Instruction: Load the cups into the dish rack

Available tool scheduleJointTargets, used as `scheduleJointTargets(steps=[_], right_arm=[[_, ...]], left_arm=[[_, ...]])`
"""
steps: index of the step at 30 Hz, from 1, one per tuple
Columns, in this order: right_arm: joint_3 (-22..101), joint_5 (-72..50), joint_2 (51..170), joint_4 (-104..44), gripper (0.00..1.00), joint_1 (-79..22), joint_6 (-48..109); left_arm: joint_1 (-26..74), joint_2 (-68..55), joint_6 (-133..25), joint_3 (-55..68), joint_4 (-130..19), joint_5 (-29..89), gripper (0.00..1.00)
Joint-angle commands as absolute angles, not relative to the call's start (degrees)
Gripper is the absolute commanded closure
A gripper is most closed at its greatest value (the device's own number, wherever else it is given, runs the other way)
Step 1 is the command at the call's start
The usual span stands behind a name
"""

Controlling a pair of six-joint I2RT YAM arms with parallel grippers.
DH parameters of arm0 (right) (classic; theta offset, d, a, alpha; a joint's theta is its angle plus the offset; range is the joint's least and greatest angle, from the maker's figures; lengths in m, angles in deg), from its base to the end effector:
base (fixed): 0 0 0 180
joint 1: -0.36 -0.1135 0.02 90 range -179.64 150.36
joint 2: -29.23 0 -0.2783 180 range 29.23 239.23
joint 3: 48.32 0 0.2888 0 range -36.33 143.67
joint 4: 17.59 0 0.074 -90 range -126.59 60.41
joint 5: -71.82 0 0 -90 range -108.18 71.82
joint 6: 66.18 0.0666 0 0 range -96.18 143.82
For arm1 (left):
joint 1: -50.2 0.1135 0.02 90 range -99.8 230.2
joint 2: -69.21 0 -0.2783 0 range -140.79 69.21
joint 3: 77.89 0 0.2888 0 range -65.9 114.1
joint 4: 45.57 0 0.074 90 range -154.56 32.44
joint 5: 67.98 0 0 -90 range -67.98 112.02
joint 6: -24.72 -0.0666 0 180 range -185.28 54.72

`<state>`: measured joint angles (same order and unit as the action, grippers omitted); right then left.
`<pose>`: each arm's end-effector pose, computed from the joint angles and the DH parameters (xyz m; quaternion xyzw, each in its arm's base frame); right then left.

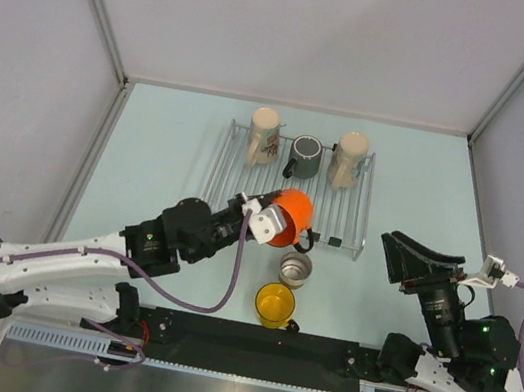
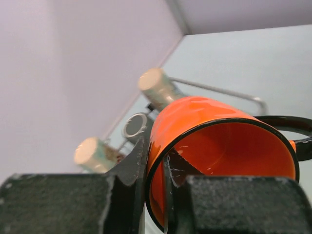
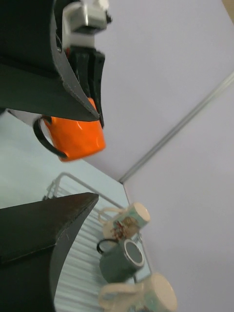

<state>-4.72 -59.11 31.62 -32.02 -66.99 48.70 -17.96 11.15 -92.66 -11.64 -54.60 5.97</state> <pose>0.0673 0.0480 0.3714 0.0997 0.5656 0.4480 0.6852 0.1274 -0.2685 0.3888 0.4564 0.5466 -0.1489 0.6861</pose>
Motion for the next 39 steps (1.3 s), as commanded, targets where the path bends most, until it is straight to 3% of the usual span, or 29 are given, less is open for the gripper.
scheduleJointTargets(steps=[1,8,14,20,24,39], right_arm=[[-2.0,-48.3,34.5,-30.1,0.33,-67.0,58.3],[0.1,-33.2,50.2,-27.2,0.29,-67.0,69.1],[1.9,-20.6,60.5,-24.3,0.28,-65.7,68.1],[7.3,-1.9,70.8,-24.3,0.29,-57.3,68.1],[10.7,6.5,76.1,-24.4,0.3,-54.5,66.6],[16.0,17.5,86.6,-17.5,0.33,-54.0,64.5]], left_arm=[[-17.7,18.2,-106.0,-23.3,-31.1,-4.8,1.0],[-17.7,28.2,-123.0,-37.2,-9.7,-4.9,1.0],[-18.0,32.7,-129.4,-39.6,-5.2,-4.5,1.0],[-18.5,40.5,-125.8,-40.8,-9.4,-3.1,1.0],[-18.6,43.5,-121.2,-38.8,-20.4,1.7,0.99],[-20.3,43.2,-117.0,-36.4,-27.0,4.2,1.0]])
